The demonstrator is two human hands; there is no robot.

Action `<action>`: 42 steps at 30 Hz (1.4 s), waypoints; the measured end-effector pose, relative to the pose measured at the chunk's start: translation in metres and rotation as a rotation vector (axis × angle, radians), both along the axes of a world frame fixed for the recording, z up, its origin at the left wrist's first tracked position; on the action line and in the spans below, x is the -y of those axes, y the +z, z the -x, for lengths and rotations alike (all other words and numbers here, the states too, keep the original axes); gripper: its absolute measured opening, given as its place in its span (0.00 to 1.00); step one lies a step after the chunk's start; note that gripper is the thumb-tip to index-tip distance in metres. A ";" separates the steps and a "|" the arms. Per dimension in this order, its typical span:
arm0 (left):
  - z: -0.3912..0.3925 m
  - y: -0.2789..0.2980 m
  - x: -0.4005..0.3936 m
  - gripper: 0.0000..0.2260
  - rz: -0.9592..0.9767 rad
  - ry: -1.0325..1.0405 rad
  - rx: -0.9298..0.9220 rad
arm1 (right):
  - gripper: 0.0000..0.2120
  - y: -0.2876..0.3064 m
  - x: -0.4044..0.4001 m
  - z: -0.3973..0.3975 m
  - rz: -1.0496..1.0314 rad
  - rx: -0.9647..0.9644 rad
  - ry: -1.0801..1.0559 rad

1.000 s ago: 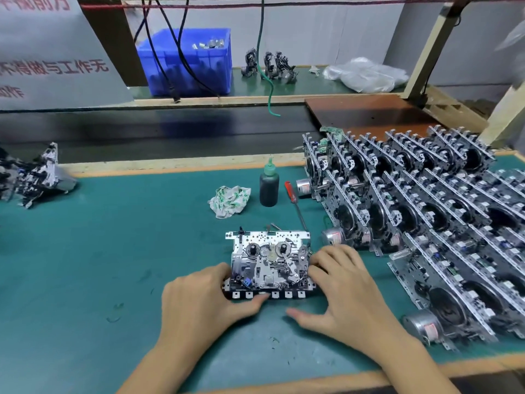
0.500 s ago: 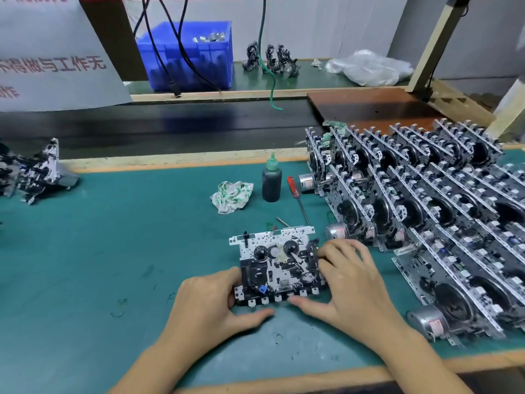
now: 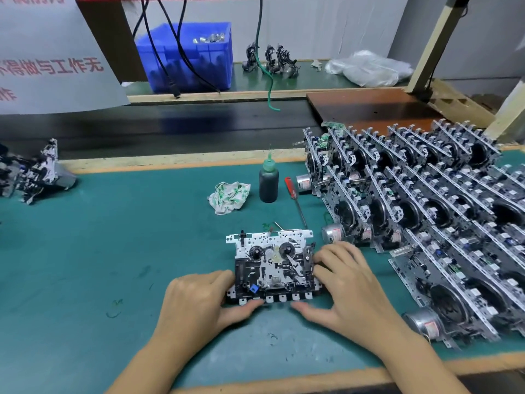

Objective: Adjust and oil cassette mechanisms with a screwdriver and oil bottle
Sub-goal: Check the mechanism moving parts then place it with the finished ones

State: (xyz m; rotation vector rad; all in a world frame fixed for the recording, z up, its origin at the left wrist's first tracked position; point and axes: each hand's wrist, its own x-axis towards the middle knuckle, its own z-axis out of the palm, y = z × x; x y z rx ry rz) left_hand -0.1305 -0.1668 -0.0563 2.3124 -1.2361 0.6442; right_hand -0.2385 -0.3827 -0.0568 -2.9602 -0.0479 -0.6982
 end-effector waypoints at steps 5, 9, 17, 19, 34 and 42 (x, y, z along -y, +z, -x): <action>0.007 0.005 0.005 0.29 -0.014 0.049 -0.070 | 0.25 -0.001 -0.003 -0.002 0.030 0.032 -0.030; 0.008 0.001 0.009 0.27 0.034 0.153 -0.099 | 0.27 0.001 -0.003 0.000 -0.019 -0.011 0.005; 0.002 0.004 0.004 0.28 -0.030 0.009 -0.196 | 0.27 -0.001 -0.006 0.000 0.071 0.016 -0.060; 0.004 0.000 0.003 0.30 -0.066 -0.046 -0.176 | 0.31 -0.001 -0.006 0.000 0.075 0.026 -0.076; 0.008 0.011 0.001 0.26 0.006 0.047 -0.254 | 0.23 0.014 -0.008 0.002 -0.106 -0.043 0.001; 0.008 0.030 -0.006 0.30 0.324 0.007 -0.471 | 0.28 0.035 -0.019 -0.003 -0.875 -0.179 -0.002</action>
